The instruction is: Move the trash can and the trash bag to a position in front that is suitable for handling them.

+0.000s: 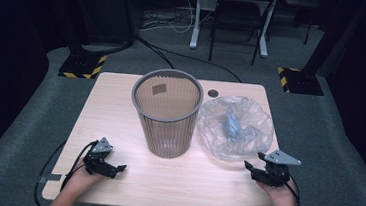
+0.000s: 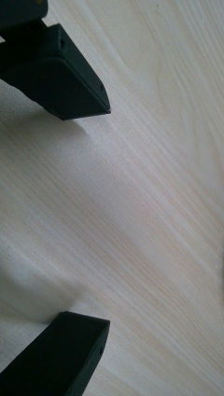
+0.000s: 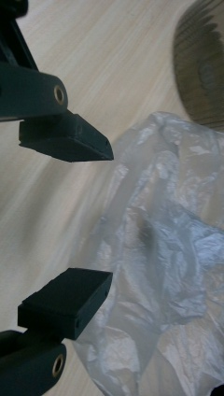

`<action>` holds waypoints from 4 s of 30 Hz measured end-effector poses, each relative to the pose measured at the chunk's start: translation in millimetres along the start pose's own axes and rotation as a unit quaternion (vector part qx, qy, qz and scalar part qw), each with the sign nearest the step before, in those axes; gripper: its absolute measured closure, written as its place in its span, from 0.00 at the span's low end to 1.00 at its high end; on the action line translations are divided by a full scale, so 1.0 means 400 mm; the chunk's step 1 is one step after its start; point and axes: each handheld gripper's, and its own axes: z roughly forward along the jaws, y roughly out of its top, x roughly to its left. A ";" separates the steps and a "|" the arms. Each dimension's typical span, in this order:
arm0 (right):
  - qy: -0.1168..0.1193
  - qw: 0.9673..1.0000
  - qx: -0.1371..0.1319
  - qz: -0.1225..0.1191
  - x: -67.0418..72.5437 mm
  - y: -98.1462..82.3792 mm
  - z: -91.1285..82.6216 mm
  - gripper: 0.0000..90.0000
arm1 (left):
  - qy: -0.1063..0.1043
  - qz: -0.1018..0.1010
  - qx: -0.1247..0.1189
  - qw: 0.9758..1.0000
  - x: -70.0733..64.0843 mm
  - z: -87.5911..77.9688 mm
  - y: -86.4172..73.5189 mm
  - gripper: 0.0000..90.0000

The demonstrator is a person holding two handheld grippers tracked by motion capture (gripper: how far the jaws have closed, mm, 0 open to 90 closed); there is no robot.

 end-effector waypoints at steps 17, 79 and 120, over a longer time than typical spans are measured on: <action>-0.010 1.000 -0.014 -0.022 -0.015 0.120 0.083 0.36 | -0.004 0.003 0.001 1.000 -0.015 -0.006 -0.006 0.00; 0.028 0.997 0.066 -0.005 0.081 -0.018 -0.071 0.94 | -0.025 0.025 0.013 0.999 -0.025 -0.001 0.010 0.04; 0.018 1.000 0.001 -0.013 0.091 -0.030 -0.094 0.48 | -0.085 -0.008 -0.071 0.994 -0.054 -0.149 0.213 0.33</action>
